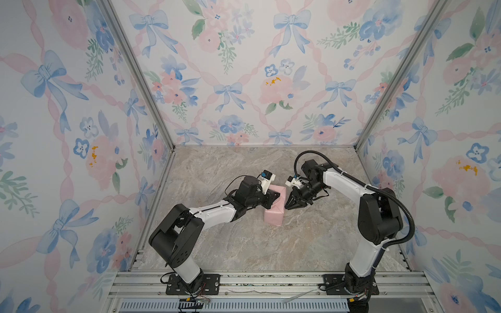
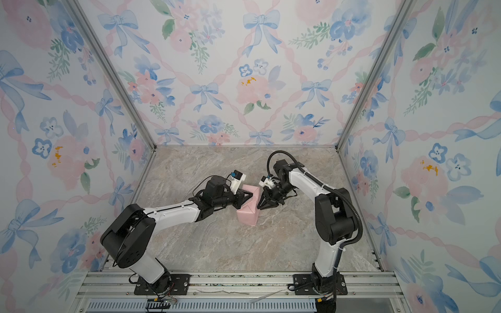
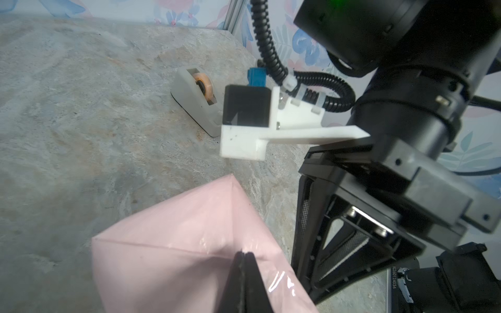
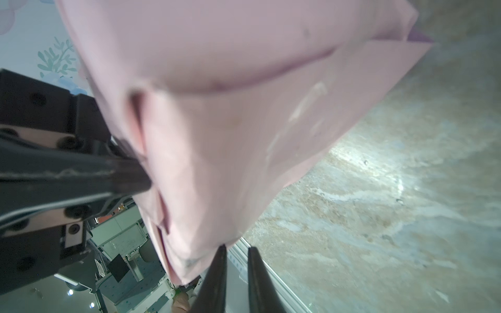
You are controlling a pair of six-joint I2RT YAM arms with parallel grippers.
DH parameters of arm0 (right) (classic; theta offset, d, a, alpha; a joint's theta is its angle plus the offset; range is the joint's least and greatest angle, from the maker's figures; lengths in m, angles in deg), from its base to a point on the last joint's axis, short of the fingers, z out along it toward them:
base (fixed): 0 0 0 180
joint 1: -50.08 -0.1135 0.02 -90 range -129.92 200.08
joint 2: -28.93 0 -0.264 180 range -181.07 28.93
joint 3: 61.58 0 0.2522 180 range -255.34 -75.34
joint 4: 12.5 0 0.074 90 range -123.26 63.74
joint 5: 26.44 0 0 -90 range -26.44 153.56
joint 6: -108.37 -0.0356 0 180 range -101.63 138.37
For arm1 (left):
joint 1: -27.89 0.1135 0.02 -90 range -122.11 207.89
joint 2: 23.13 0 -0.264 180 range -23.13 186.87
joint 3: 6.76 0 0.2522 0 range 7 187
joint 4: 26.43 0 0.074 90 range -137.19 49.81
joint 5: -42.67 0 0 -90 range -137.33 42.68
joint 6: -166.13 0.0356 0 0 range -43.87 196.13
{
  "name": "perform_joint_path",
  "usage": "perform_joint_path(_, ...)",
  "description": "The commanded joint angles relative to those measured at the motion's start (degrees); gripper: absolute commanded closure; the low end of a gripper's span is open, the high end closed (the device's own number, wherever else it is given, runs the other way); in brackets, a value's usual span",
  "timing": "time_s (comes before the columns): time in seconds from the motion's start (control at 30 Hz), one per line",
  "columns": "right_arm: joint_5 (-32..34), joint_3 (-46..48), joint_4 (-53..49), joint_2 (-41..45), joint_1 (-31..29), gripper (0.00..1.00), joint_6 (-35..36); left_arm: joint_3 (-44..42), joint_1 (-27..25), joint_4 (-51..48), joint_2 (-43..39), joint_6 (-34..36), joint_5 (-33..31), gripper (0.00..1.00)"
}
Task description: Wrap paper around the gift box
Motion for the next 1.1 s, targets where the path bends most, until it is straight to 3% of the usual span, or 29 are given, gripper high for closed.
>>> perform_joint_path(0.0,3.2,-1.5,-3.1,4.2,0.6,0.75,0.3,-1.9,-0.6,-5.9,0.2,-0.5,-0.4,0.96)
perform_joint_path(0.13,4.7,-3.6,-3.2,6.2,0.5,0.60,-1.4,-2.0,-0.6,-5.9,0.1,-0.5,-0.5,0.96)
perform_joint_path(0.37,6.8,-6.5,-1.9,4.1,-1.6,0.53,-3.4,-1.9,-0.6,-5.8,0.1,-0.5,-0.5,0.96)
perform_joint_path(1.07,5.5,-8.4,0.4,-2.6,-3.1,0.54,-3.5,-1.6,-0.7,-5.9,0.1,-0.3,-0.3,0.96)
